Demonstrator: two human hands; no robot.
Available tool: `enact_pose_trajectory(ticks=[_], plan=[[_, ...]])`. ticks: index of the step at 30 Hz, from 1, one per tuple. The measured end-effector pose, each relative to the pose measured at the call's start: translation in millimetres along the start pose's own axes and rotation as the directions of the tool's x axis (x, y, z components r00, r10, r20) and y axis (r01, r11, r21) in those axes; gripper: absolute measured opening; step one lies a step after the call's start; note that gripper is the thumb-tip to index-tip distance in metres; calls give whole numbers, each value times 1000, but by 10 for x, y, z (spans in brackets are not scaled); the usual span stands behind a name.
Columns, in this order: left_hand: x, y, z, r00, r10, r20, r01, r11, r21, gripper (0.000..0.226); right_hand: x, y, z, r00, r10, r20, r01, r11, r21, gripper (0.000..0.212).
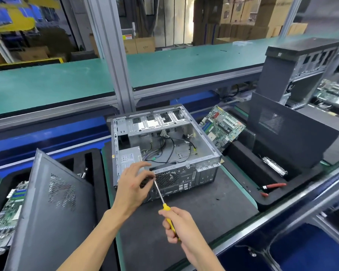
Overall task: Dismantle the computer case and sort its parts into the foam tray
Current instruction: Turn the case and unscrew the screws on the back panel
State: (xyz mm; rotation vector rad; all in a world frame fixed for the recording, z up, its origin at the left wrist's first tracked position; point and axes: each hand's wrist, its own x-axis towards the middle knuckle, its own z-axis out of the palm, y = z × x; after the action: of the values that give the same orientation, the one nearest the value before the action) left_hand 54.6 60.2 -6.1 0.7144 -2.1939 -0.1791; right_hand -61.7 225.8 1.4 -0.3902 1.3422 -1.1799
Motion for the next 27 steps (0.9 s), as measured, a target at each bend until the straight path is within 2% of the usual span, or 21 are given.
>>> enact_pose_trajectory(ticks=[2,5,7,8,10,12,13,17,19,23,27], plan=[[-18,44,-6,998,-8,-67,6,999,-32,14,-25,16,-52,1000,-18,-9,18,999,30,10],[-56,252,76,988,7,-157,-26,993,-119,15,-34,24,-215,994,-41,-100,52,992,113,9],[-113,473,230,993,21,-115,-47,974,-224,16,-37,36,-377,981,-43,-188,74,984,162,7],[-151,590,328,999,23,-49,-36,959,-282,17,-37,41,-467,971,-44,-234,88,980,181,7],[-235,791,573,981,19,193,53,931,-361,20,-38,71,-649,948,-32,-315,102,973,207,9],[-314,919,856,886,-11,463,190,920,-342,22,-50,115,-809,929,-19,-369,100,974,201,9],[-336,960,996,840,-39,542,242,920,-309,23,-58,140,-876,923,-17,-384,96,978,187,10],[-247,1107,1412,730,-206,651,435,875,-211,20,-100,243,-1094,910,-1,-415,65,988,141,14],[-172,1165,1572,719,-228,656,413,900,-139,12,-119,284,-1169,899,11,-439,51,990,130,16],[-29,1277,1786,716,-123,687,218,975,-52,15,-140,324,-1285,877,12,-481,59,989,133,17],[61,1334,1778,675,-109,730,167,986,-7,15,-150,296,-1334,878,5,-479,77,985,151,13]])
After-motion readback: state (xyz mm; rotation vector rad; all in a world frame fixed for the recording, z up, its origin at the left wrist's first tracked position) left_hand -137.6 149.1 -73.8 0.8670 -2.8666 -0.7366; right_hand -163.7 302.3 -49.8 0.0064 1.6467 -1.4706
